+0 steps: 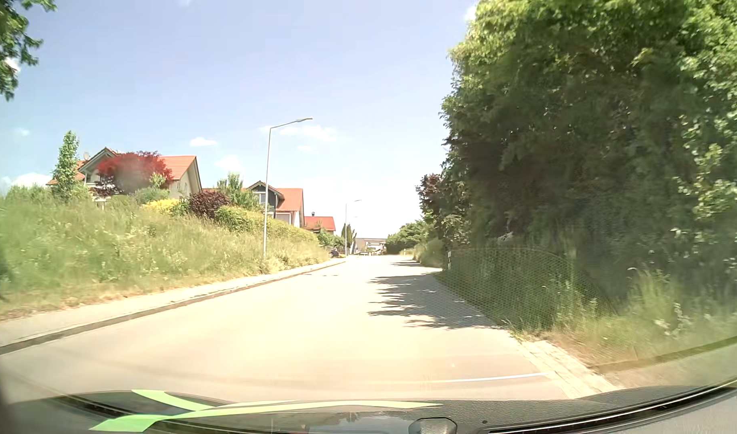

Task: Follow the waypoints while adhering to traffic rules and regulations

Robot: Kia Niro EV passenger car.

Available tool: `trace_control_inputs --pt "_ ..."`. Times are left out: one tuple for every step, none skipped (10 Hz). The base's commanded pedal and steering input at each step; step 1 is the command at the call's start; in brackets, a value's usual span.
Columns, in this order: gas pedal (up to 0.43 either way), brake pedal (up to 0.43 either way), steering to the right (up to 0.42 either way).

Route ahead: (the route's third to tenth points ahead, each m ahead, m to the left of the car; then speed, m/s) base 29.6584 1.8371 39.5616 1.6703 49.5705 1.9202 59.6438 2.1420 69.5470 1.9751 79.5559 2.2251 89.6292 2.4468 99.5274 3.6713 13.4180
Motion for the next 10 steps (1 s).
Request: trace_control_inputs --pt "0.177 0.0 -0.005" --pt "0.177 0.0 -0.005" --pt "0.189 0.0 -0.005" --pt "0.197 0.0 -0.005" --pt "0.22 0.0 -0.004" --pt "0.228 0.0 -0.004" --pt "0.228 0.0 -0.004" --pt "0.24 0.0 -0.004" --pt "0.248 0.0 -0.004" --pt "0.248 0.0 -0.004"
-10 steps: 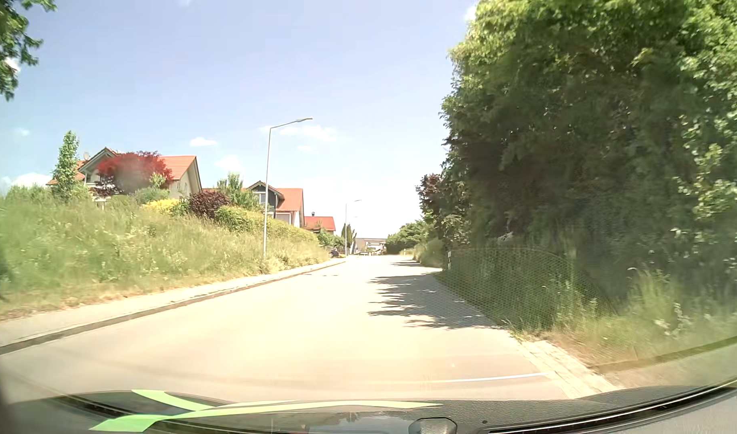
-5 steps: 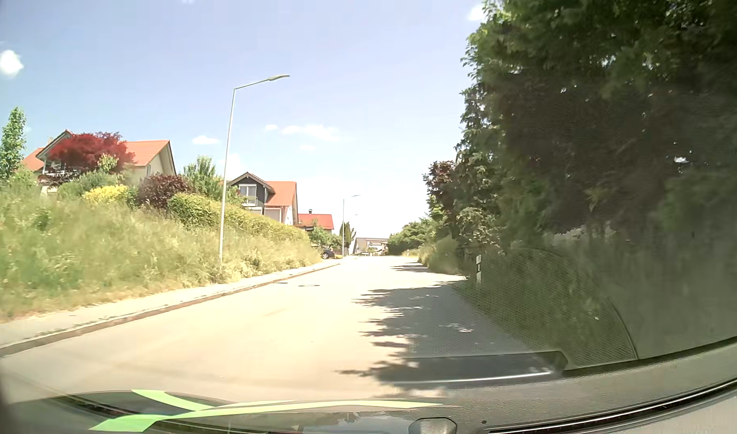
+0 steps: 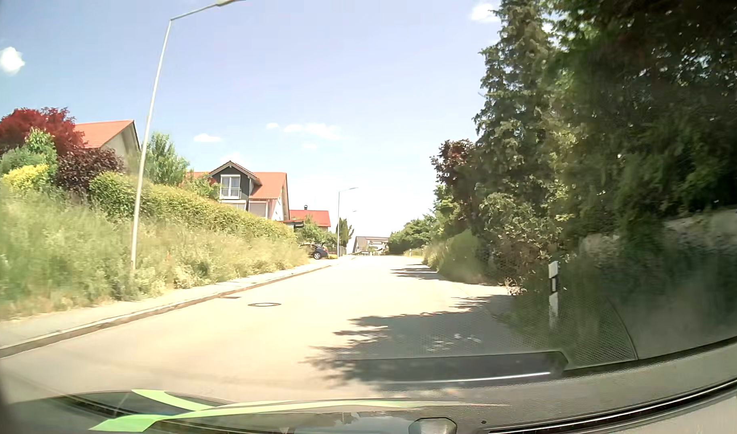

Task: Follow the waypoints while adhering to traffic rules and regulations

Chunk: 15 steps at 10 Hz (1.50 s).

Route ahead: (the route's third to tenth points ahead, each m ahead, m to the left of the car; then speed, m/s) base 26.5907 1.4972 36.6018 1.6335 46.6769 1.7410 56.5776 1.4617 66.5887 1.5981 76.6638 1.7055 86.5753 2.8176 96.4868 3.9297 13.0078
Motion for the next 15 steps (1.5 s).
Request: trace_control_inputs --pt "0.248 0.0 -0.003" --pt "0.248 0.0 -0.003" --pt "0.248 0.0 -0.001" --pt "0.248 0.0 0.001" --pt "0.26 0.0 0.004" --pt "0.26 0.0 0.006" --pt "0.26 0.0 0.006" --pt "0.26 0.0 0.006" --pt "0.248 0.0 0.006" --pt "0.248 0.0 0.006" --pt "0.248 0.0 0.005" --pt "0.248 0.0 0.005" --pt "0.26 0.0 0.005" --pt "0.26 0.0 0.004" --pt "0.26 0.0 0.003"
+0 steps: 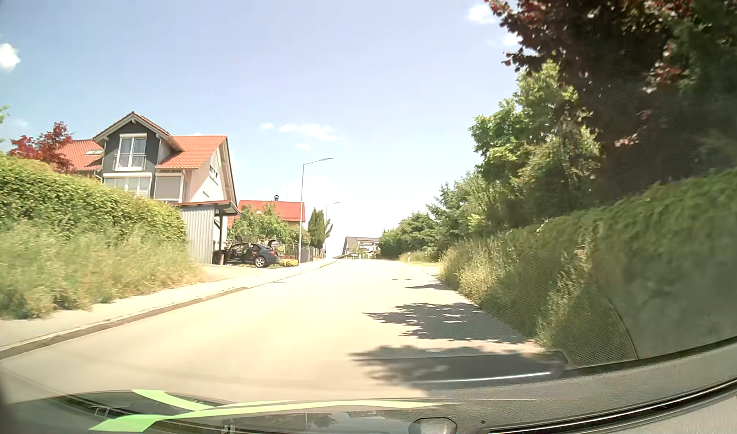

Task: Follow the waypoints while adhering to traffic rules and regulations

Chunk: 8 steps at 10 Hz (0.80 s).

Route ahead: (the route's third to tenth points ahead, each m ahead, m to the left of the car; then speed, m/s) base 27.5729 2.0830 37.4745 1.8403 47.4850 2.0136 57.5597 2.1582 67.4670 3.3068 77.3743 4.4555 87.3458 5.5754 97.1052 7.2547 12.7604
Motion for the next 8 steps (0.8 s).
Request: trace_control_inputs --pt "0.26 0.0 0.003" --pt "0.26 0.0 0.003" --pt "0.26 0.0 0.002" --pt "0.26 0.0 0.0" --pt "0.26 0.0 -0.002" --pt "0.26 0.0 -0.003" --pt "0.26 0.0 -0.003" --pt "0.26 0.0 -0.003"
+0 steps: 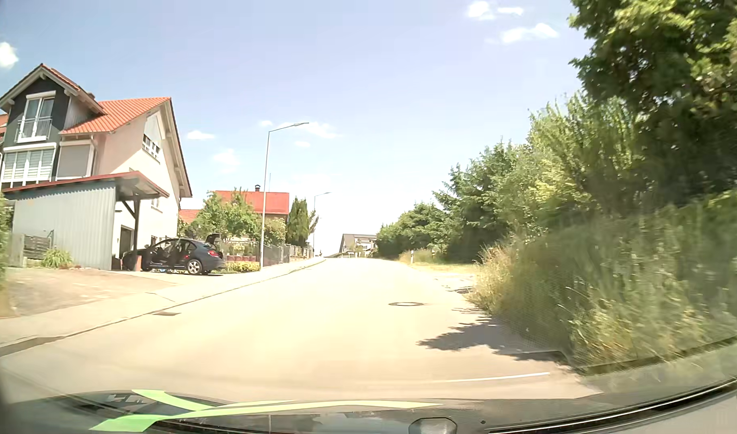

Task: Follow the waypoints while adhering to traffic rules and regulations

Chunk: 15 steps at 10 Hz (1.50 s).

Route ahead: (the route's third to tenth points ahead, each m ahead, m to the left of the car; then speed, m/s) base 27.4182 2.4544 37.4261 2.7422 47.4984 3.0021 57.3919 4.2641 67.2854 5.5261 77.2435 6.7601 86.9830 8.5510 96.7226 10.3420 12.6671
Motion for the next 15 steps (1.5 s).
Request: trace_control_inputs --pt "0.28 0.0 -0.003" --pt "0.287 0.0 -0.003" --pt "0.299 0.0 -0.004" --pt "0.299 0.0 -0.003" --pt "0.299 0.0 -0.004" --pt "0.299 0.0 -0.003" --pt "0.311 0.0 -0.004" --pt "0.311 0.0 -0.003" --pt "0.299 0.0 -0.004" --pt "0.287 0.0 -0.005" --pt "0.287 0.0 -0.007" --pt "0.287 0.0 -0.009" --pt "0.287 0.0 -0.01" --pt "0.287 0.0 -0.011" --pt "0.287 0.0 -0.011"
